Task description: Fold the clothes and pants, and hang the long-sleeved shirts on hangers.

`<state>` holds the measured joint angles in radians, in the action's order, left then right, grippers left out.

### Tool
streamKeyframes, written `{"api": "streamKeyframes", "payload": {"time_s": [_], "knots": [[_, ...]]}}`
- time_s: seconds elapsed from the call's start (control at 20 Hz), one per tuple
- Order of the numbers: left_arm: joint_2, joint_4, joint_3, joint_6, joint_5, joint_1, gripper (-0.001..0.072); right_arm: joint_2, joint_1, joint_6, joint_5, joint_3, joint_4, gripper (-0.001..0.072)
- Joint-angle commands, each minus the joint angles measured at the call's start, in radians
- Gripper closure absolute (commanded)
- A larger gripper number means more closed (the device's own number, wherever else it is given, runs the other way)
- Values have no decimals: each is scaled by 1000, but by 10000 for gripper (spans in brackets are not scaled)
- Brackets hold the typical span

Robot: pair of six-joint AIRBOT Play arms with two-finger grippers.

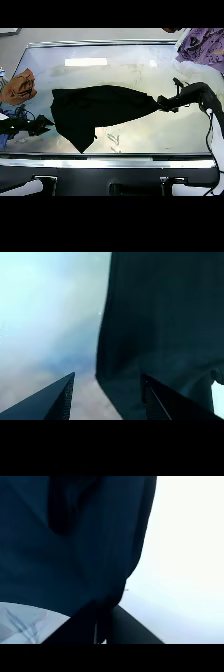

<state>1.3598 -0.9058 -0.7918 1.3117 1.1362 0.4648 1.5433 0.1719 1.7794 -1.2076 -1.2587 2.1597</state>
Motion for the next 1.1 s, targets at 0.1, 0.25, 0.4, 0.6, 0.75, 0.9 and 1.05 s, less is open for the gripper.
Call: {"api": "streamKeyframes", "payload": {"time_s": [0.1, 0.25, 0.4, 0.6, 0.75, 0.9, 1.05], "knots": [[16, 49, 55, -48, -40, -54, 236, -37, -1, -15, 1, -1, 2, 679], [53, 62, 55, -48, -60, -117, 237, -45, -1, -27, -2, -1, 2, 679], [63, 93, 48, -48, -106, -164, 633, -56, -1, -39, -16, -1, 2, 679], [35, 136, -82, -48, -92, -168, 693, -108, -1, -31, -4, -10, 26, 681], [-16, 135, -328, -15, -43, -169, 694, -156, -1, -29, 26, -138, 28, 682], [-69, 64, -667, 50, -4, -169, 695, -192, -1, -56, 18, -372, 27, 682], [-130, -94, -1014, 141, 46, -169, 695, -269, -1, -86, -2, -619, -12, 681]]}}
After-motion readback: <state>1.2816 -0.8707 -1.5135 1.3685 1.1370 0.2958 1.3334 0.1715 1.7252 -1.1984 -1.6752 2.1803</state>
